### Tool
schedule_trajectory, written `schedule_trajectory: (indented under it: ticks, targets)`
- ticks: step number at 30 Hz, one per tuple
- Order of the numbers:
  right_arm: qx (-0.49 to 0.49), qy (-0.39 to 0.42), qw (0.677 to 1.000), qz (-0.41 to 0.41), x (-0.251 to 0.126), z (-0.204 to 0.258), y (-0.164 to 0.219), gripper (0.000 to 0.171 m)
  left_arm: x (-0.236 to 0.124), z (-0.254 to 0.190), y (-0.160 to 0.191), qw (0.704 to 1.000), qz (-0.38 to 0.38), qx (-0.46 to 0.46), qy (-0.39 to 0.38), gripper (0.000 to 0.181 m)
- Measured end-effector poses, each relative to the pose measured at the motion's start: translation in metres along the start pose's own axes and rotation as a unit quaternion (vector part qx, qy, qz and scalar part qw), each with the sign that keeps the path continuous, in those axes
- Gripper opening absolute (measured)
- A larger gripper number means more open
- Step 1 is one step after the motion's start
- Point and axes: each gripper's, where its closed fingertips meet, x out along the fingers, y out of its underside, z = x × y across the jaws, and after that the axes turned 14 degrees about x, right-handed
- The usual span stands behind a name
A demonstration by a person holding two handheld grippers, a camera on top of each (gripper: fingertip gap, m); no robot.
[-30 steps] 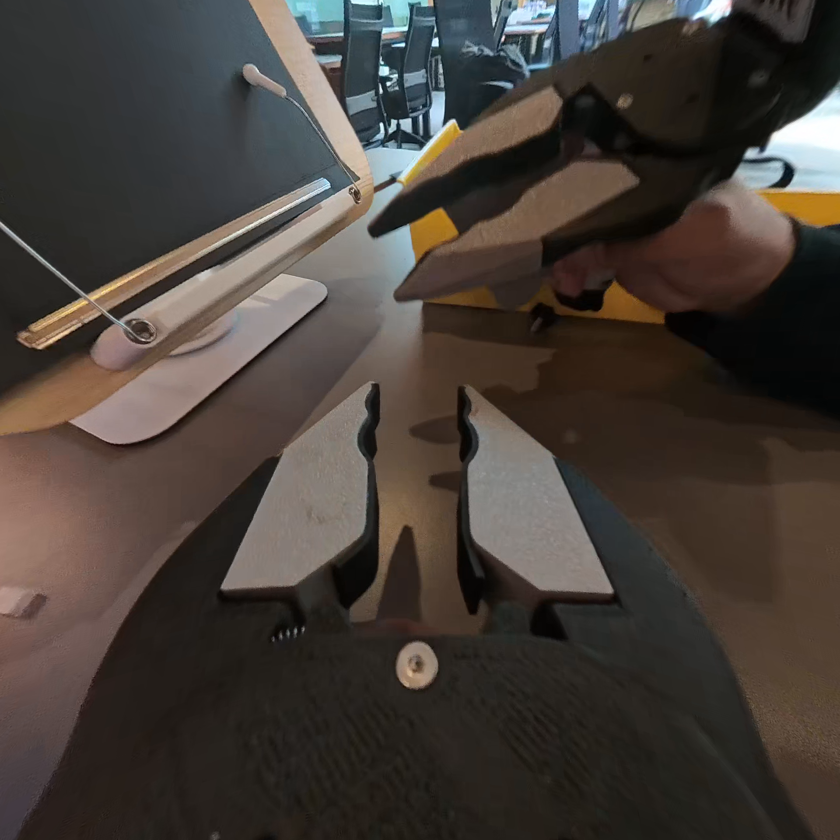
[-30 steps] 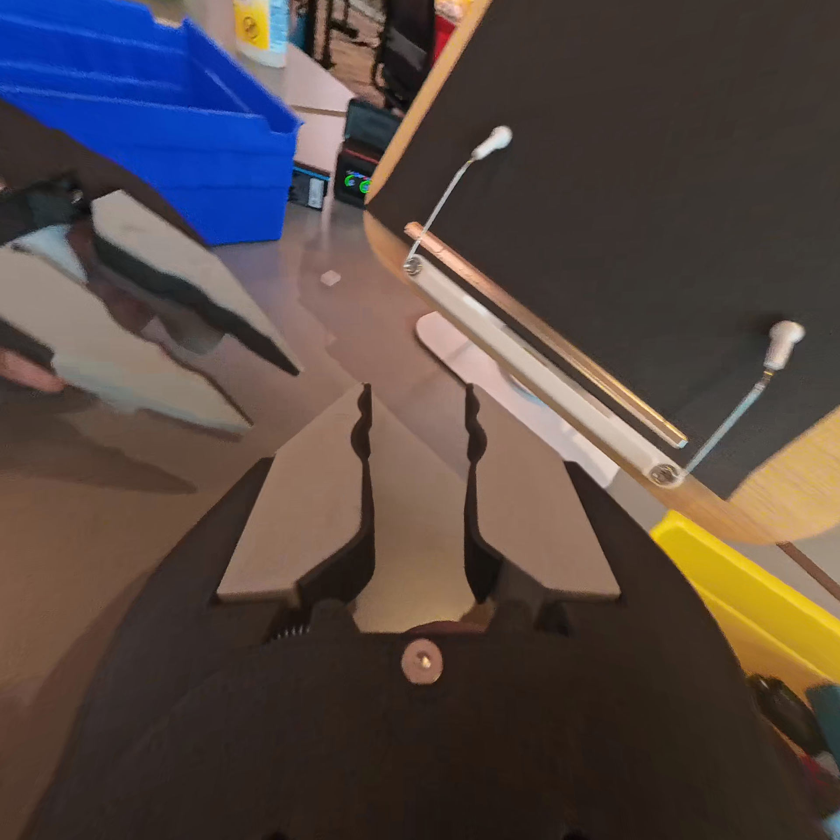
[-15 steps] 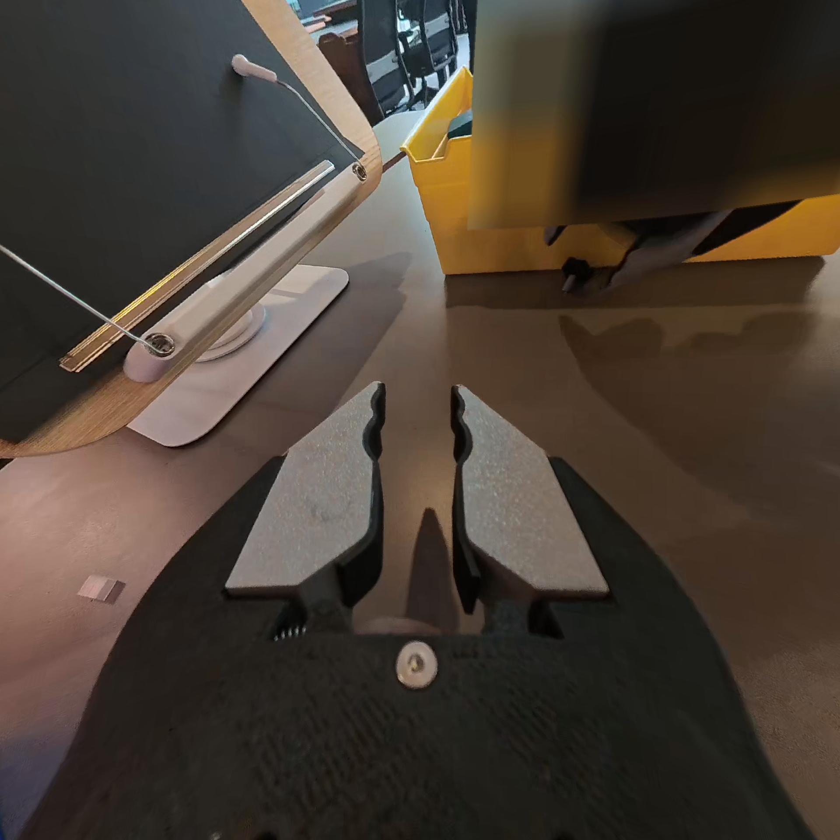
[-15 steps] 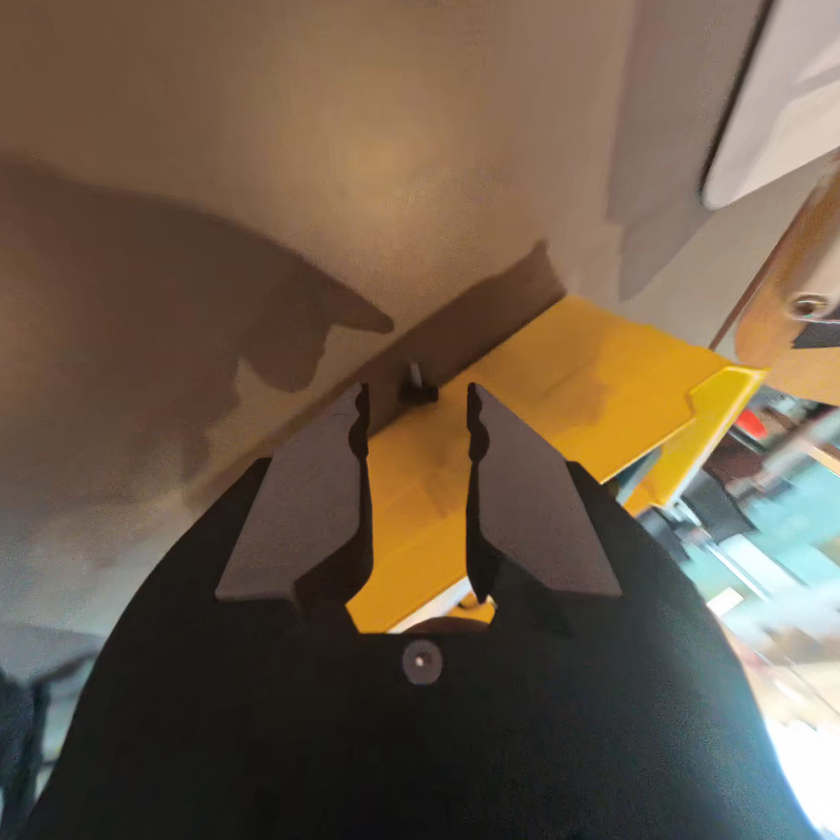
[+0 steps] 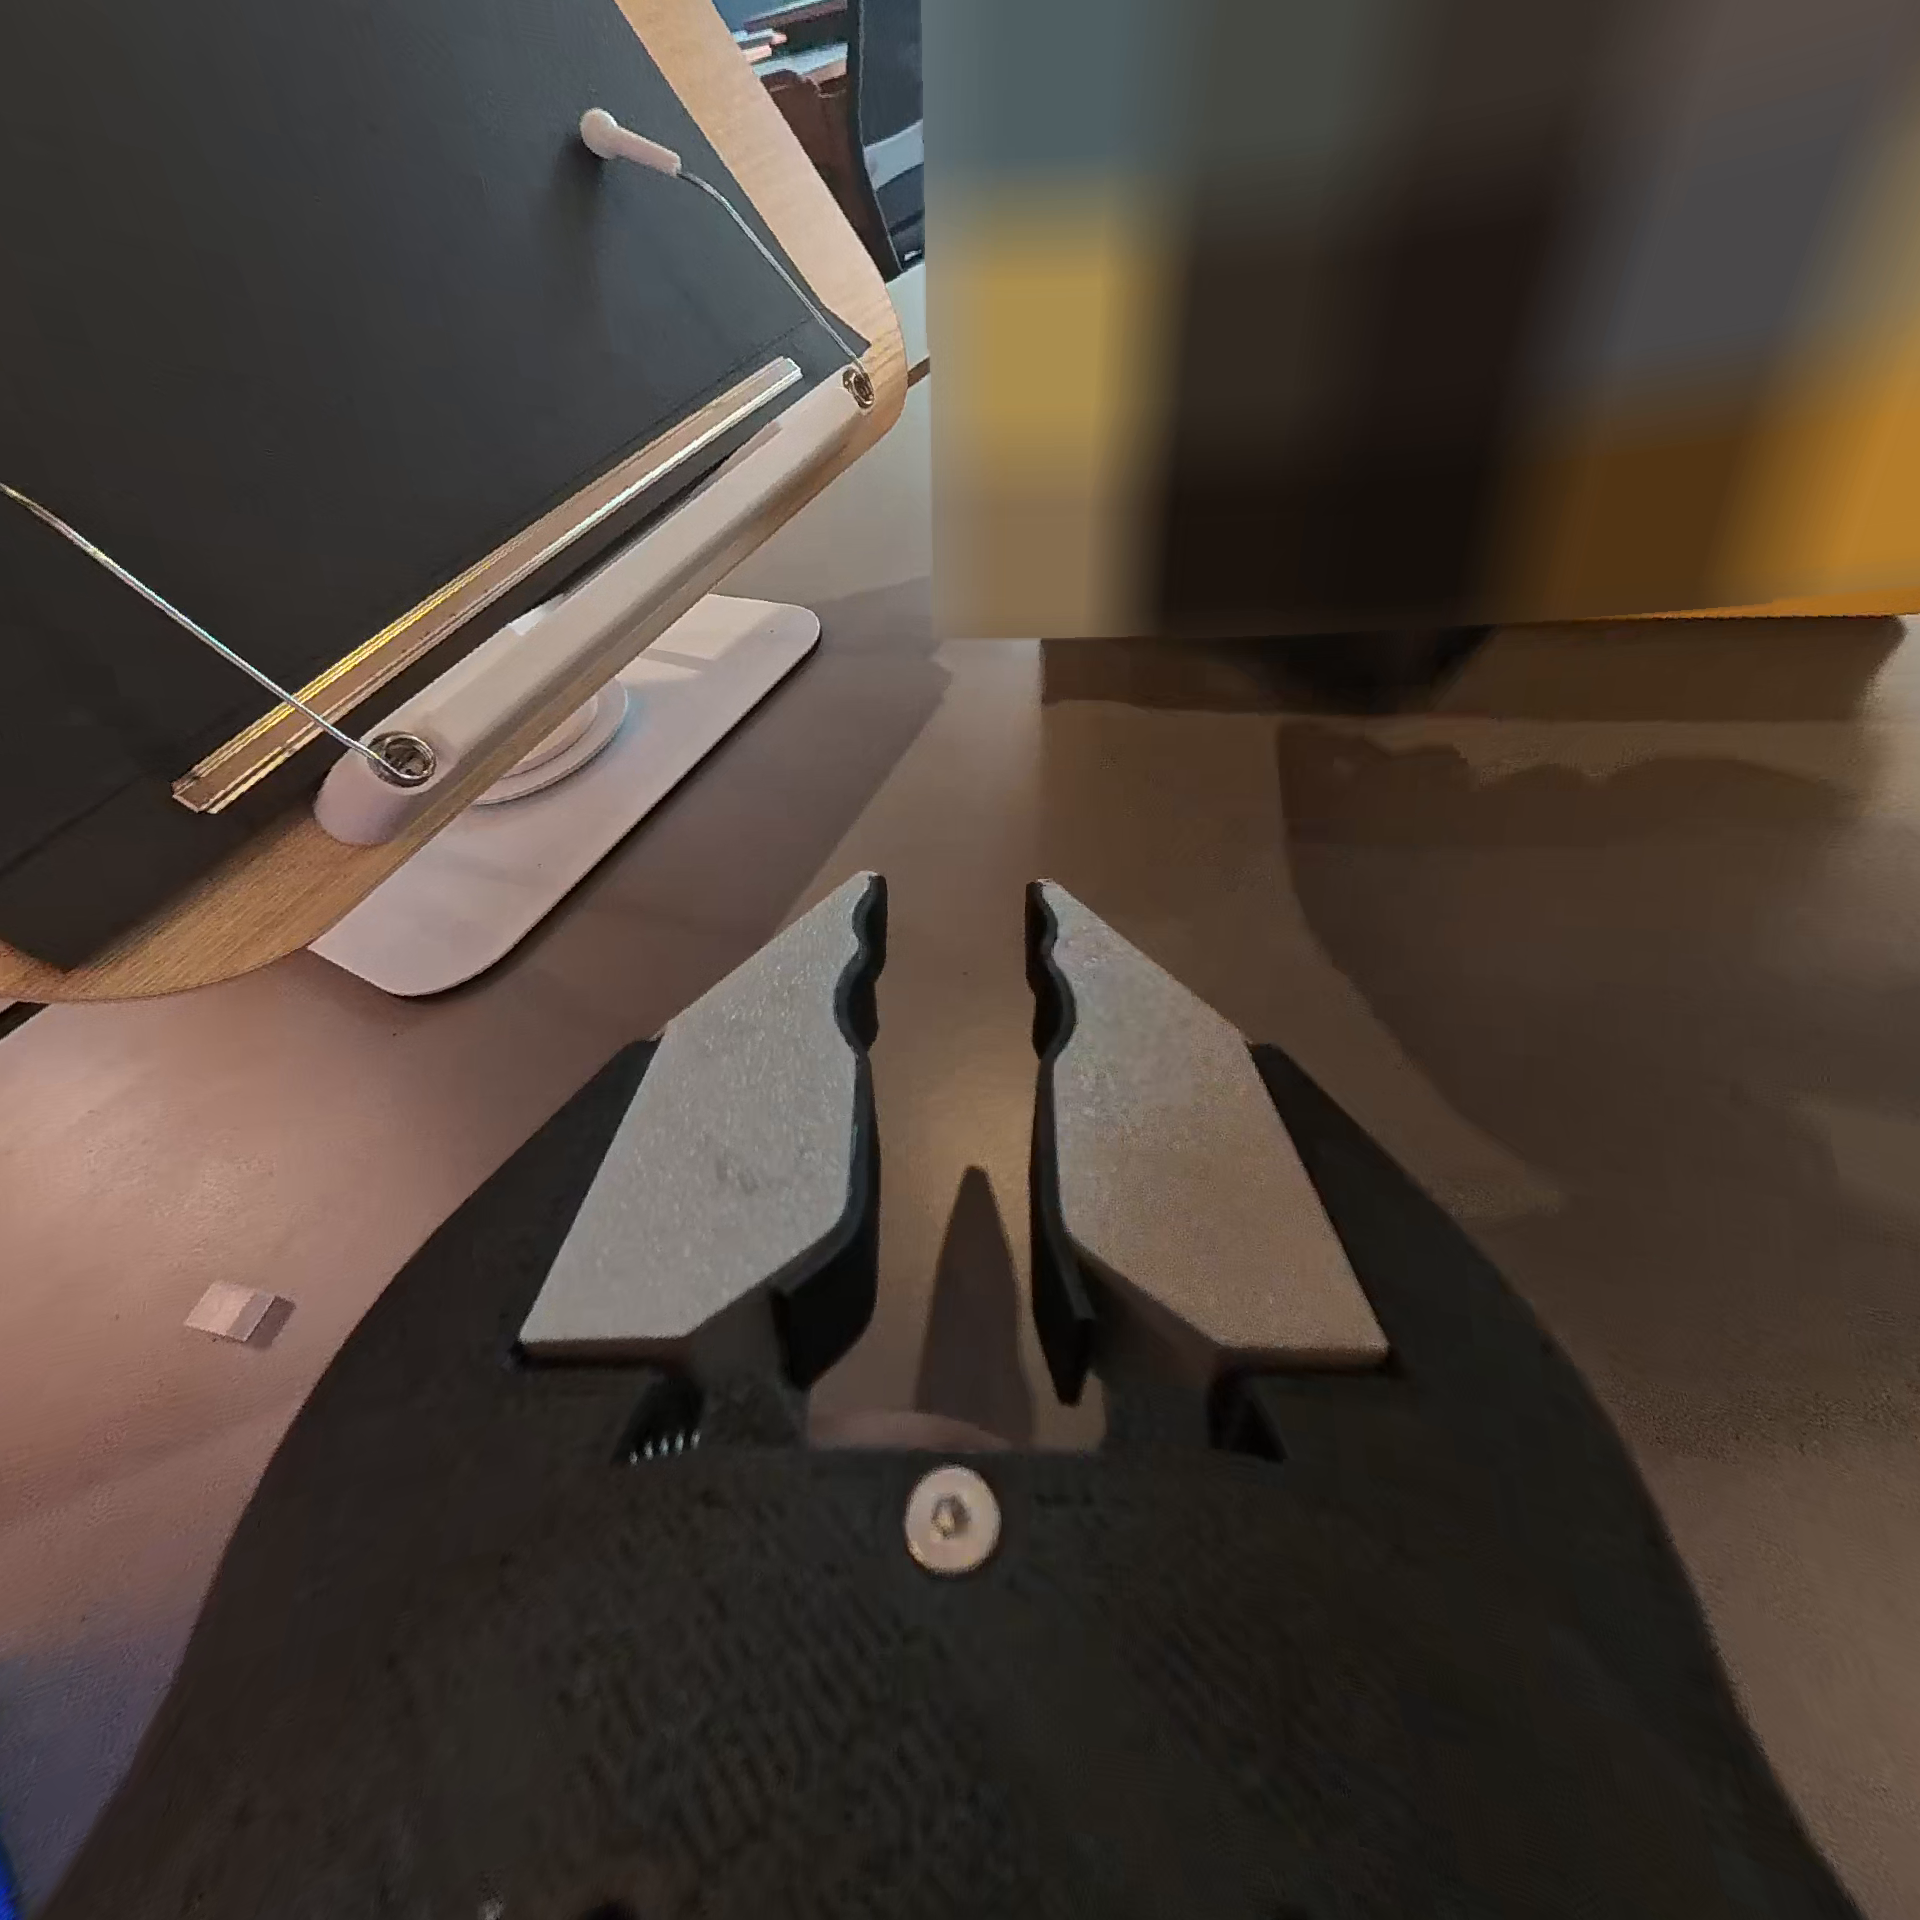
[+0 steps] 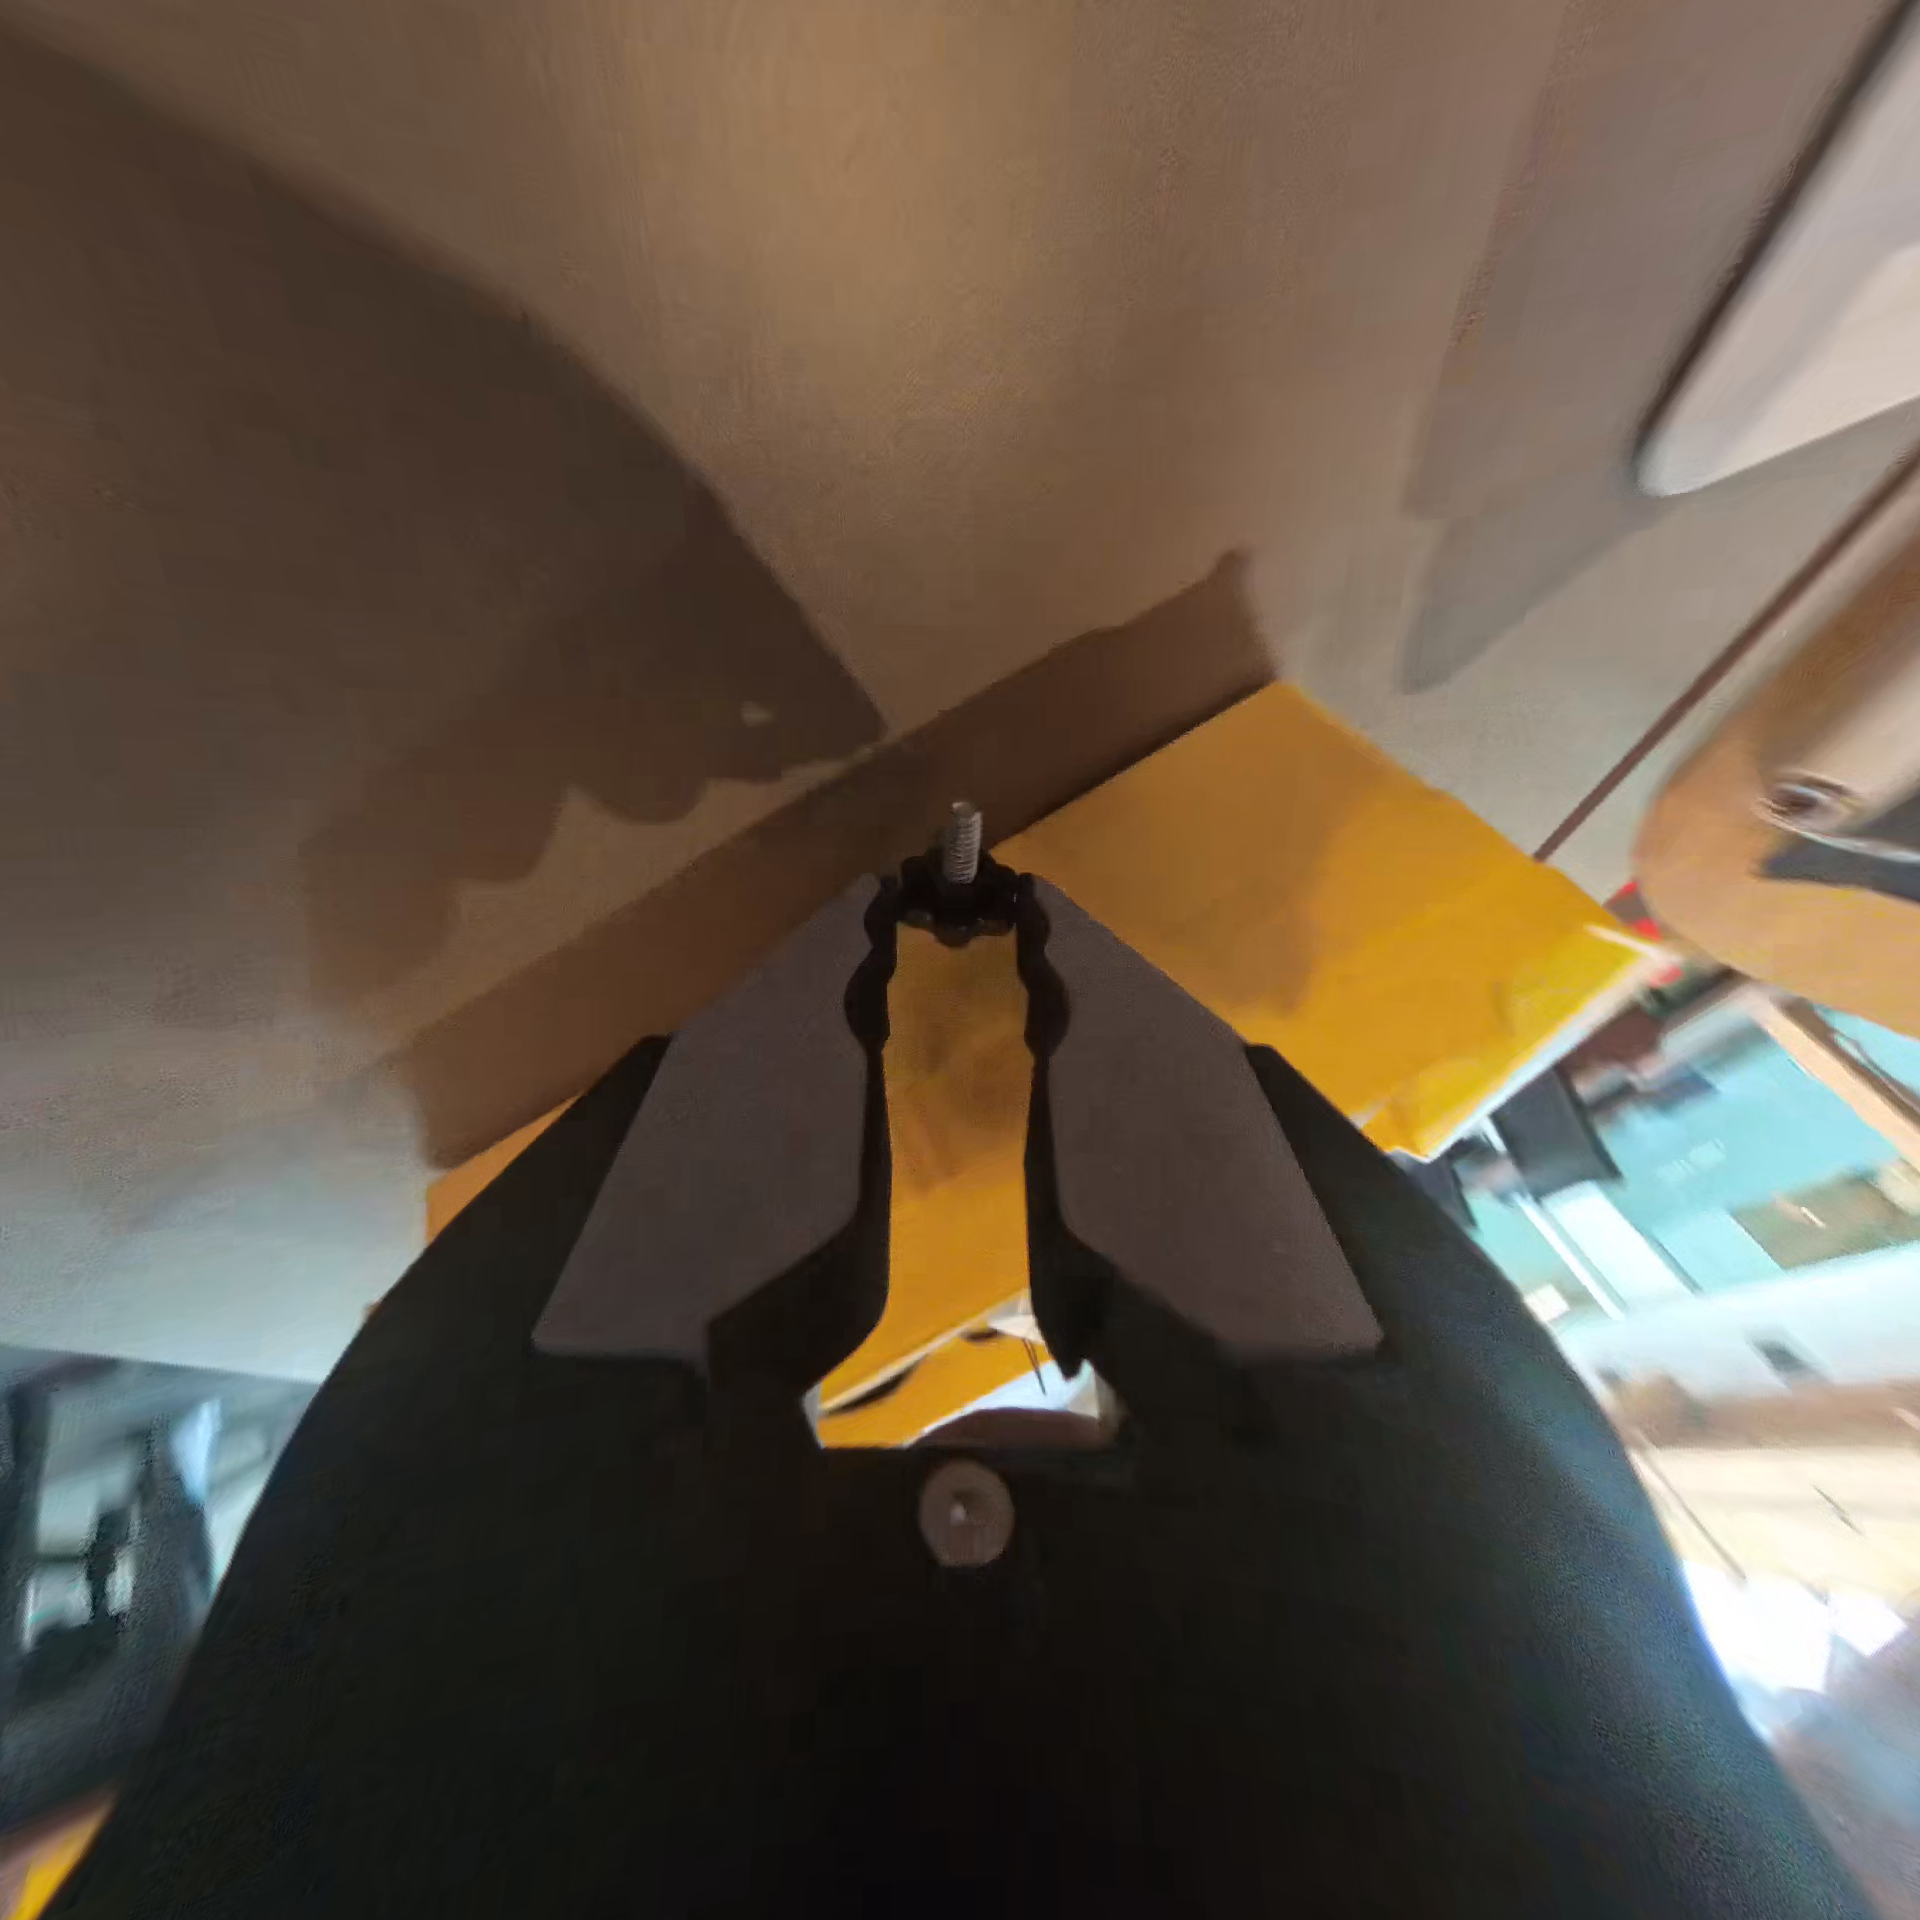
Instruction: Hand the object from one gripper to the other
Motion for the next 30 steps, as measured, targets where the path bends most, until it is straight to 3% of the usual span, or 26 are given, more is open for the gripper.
schedule_trajectory:
  ticks: [4, 8, 14, 17, 18, 22, 26, 30]
  targets:
    - [0.125, 0.0, 0.976, -0.179, -0.072, -0.049, 0.001, 0.02, 0.0, 0.002, 0.002, 1.0, 0.007, -0.001, -0.004, 0.024]
    - [0.283, 0.057, 0.922, -0.26, -0.103, -0.133, 0.055, 0.02, 0.001, 0.002, 0.003, 1.0, 0.01, -0.001, -0.004, 0.023]
    - [0.377, 0.006, 0.899, -0.221, -0.037, -0.155, 0.116, 0.02, 0.002, 0.0, 0.004, 1.0, 0.014, 0.002, -0.002, 0.023]
    - [0.41, 0.002, 0.897, -0.168, -0.003, -0.153, 0.135, 0.043, 0.002, 0.001, 0.004, 1.0, 0.013, 0.001, -0.002, 0.023]
    - [0.416, 0.017, 0.894, -0.167, -0.002, -0.157, 0.138, 0.043, 0.001, 0.001, 0.003, 1.0, 0.011, 0.0, -0.003, 0.023]
    - [0.399, 0.018, 0.883, -0.248, -0.04, -0.154, 0.107, 0.042, 0.003, 0.0, 0.004, 1.0, 0.016, 0.005, 0.0, 0.023]
    - [0.342, -0.034, 0.867, -0.362, -0.111, -0.118, 0.035, 0.05, 0.004, -0.004, 0.005, 1.0, 0.023, 0.02, 0.001, 0.023]
    - [0.299, -0.153, 0.79, -0.513, -0.176, -0.052, -0.055, 0.047, 0.004, -0.002, 0.005, 1.0, 0.022, 0.018, -0.004, 0.023]
